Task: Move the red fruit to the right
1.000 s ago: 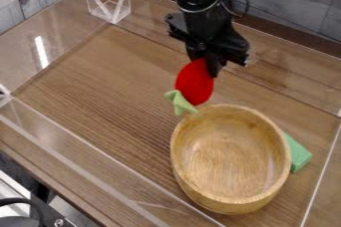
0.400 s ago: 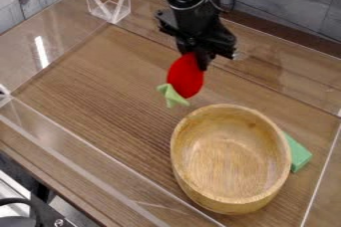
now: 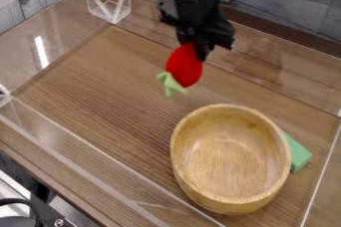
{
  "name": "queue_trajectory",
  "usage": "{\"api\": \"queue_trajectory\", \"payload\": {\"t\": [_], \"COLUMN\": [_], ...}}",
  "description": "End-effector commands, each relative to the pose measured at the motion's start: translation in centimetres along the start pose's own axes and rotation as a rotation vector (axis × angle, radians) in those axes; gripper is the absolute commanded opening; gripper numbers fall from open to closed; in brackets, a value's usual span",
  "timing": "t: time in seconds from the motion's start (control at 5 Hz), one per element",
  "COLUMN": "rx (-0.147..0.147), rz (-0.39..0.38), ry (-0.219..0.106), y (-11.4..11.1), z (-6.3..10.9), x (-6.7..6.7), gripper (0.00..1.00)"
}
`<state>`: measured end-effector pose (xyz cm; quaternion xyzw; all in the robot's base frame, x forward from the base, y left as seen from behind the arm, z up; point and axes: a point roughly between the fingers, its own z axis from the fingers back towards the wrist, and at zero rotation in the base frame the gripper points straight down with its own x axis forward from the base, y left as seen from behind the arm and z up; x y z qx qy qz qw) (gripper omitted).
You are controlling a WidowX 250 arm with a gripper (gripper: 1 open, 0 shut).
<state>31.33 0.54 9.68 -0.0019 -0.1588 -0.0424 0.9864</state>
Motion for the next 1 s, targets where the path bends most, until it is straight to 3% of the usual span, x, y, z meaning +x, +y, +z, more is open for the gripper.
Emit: {"api": "queue_trajectory", "payload": {"t": [0.0, 0.2, 0.6, 0.8], "rx": [0.021, 0.034, 0.024, 0.030], "rz": [0.027, 0.060, -0.017, 0.000], "ry": [-0.049, -0.039, -0.047, -0.041], "y": [-0.5, -0.5, -0.1, -0.2], "z": [0.1, -1.1, 0.4, 0.4], "x": [0.8, 0.1, 1.8, 1.6], "gripper": [0.00, 0.00, 0.00, 0.00]}}
